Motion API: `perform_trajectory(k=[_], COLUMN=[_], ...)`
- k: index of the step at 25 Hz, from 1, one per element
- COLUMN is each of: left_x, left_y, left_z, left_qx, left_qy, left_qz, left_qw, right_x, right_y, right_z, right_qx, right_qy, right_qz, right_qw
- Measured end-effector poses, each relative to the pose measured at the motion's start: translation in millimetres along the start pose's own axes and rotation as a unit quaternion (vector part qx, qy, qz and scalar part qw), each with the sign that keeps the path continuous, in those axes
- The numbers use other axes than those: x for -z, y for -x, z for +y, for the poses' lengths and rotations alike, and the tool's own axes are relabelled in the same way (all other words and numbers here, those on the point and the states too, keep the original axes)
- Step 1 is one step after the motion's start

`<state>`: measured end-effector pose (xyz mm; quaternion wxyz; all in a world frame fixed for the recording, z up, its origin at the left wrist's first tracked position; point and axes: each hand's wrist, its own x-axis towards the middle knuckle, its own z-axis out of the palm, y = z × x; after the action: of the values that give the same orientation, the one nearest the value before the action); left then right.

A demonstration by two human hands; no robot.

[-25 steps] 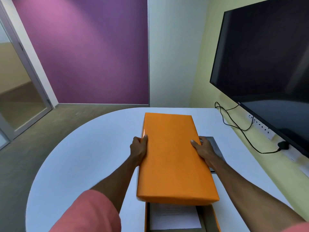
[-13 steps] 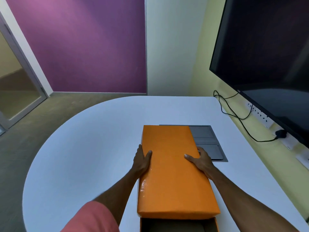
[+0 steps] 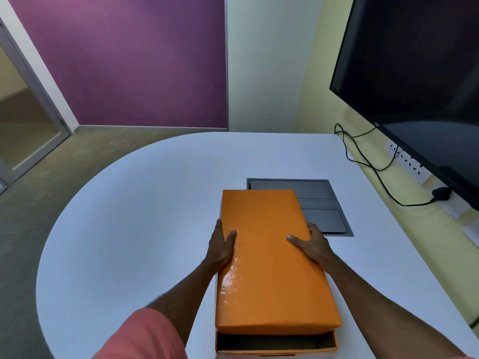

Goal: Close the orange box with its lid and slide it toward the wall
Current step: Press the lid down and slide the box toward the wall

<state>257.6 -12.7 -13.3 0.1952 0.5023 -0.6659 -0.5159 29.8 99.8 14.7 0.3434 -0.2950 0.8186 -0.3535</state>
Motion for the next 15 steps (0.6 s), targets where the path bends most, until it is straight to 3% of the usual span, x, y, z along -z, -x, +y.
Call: perform_trajectory(k=[15], left_x=[-5], left_y=[30], left_z=[-9], left_qx=[0.021], left_qy=[-0.044], left_qz=[0.009], left_qw=[0.999], right_x=[-1], right_y=[34], right_z=[13], right_qx=[0.007], right_qy=[0.023], right_qz=[-0.013], right_qw=[1.000])
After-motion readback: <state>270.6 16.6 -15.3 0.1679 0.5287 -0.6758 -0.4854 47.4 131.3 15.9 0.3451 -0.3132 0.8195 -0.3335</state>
